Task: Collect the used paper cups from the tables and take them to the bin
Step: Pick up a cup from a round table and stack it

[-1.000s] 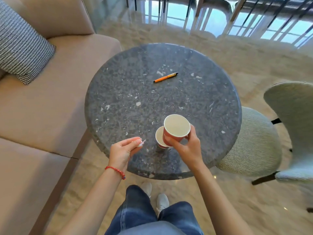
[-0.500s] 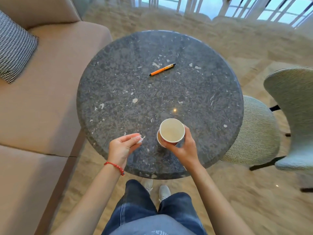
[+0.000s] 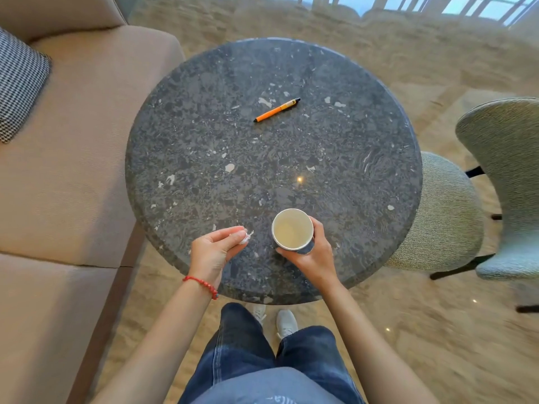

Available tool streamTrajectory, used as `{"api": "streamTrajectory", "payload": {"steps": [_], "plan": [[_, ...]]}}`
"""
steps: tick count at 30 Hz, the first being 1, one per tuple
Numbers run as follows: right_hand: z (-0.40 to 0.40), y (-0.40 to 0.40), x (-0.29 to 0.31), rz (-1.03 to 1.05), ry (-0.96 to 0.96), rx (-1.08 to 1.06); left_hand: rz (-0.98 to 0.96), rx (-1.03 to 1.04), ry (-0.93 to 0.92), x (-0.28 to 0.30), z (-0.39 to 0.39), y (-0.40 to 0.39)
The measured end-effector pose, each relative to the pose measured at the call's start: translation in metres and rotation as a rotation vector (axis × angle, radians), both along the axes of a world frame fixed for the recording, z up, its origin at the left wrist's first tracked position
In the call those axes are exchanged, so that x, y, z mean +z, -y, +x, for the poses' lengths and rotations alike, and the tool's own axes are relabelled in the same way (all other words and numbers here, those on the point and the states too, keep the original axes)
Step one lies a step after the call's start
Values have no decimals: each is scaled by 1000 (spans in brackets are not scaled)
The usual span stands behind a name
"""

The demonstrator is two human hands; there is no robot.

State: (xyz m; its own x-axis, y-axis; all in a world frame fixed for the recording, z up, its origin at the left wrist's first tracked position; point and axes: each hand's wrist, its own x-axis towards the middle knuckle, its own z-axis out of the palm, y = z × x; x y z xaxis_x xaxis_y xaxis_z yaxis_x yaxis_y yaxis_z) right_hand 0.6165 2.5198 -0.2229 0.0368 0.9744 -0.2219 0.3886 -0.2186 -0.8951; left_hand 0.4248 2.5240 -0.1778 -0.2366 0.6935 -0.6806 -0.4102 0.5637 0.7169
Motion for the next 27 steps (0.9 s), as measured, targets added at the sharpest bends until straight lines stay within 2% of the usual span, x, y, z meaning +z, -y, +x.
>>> {"api": "streamTrajectory", "payload": {"steps": [4,14,16,18,27], "plan": [[-4,0,4,1,-22,-47,8,-14,16,-2,-1,-1],[15,20,35,-60,-266,-255,16,-149,44,13,13,-10],[36,35,40,-37,-298,-382,17,-279,34,18,36,-14],[38,40,43,-22,-318,-410,20,-319,11,20,40,-17],[117,125,55,96,-362,-762,94,-643,-17,35,149,9]]}}
